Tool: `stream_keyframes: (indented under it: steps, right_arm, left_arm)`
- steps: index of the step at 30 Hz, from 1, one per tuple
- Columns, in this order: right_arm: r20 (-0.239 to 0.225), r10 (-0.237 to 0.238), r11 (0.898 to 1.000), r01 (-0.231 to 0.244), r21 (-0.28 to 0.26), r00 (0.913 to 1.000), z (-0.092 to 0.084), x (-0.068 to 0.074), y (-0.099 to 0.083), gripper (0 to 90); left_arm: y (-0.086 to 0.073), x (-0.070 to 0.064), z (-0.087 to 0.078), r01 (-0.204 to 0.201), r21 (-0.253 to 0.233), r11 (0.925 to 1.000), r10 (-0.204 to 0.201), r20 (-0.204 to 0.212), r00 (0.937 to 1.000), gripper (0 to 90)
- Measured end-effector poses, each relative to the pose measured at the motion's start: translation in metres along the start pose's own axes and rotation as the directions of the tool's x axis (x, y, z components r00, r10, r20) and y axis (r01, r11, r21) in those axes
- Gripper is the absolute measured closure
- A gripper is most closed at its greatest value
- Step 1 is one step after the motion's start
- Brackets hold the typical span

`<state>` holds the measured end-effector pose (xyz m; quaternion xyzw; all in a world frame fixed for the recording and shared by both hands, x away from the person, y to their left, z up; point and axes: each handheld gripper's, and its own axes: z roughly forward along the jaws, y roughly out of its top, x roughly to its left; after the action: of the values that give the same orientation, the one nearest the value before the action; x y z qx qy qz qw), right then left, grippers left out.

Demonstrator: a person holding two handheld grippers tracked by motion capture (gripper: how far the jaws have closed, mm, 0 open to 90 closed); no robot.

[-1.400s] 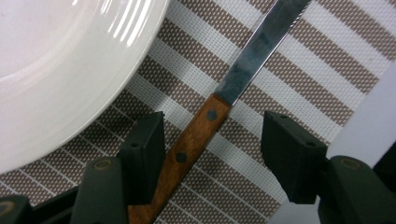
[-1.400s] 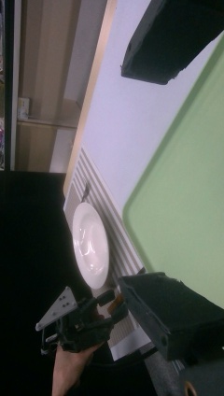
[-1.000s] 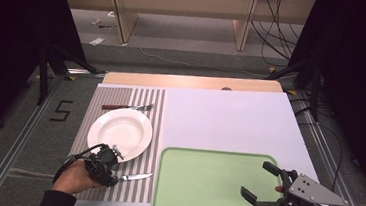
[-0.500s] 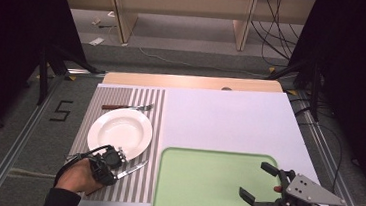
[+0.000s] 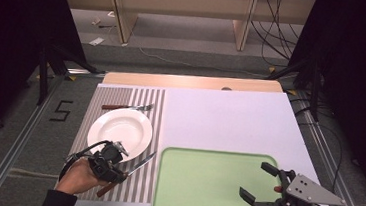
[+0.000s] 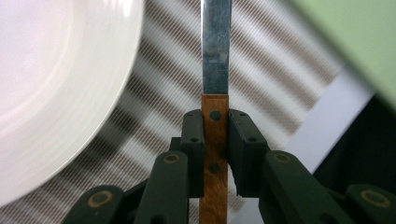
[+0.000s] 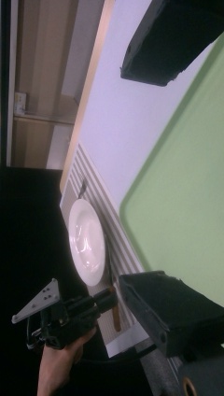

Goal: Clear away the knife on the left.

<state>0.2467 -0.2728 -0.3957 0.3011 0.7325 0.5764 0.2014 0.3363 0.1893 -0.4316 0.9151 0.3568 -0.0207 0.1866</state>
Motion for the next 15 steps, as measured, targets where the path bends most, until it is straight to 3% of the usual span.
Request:
stream_keyframes:
  steps: [8, 12, 15]
  right_arm:
    - [0.004, 0.001, 1.000, -0.001, 0.003, 1.0000, 0.001, -0.001, 0.000, 4.3]
    - [0.004, 0.001, 1.000, -0.001, 0.001, 1.0000, 0.001, -0.001, 0.000, 4.4]
    - [0.008, 0.001, 1.000, -0.001, 0.006, 1.0000, 0.001, -0.001, -0.001, 4.4]
  left_arm:
    - [0.013, -0.018, -0.004, 0.012, -0.140, 0.9900, 0.000, 0.087, 0.9962, 77.2]
    - [0.019, -0.028, -0.005, 0.027, -0.179, 0.9835, -0.003, 0.132, 0.9912, 77.2]
    - [0.024, -0.037, -0.004, 0.013, -0.181, 0.9833, 0.011, 0.133, 0.9911, 77.2]
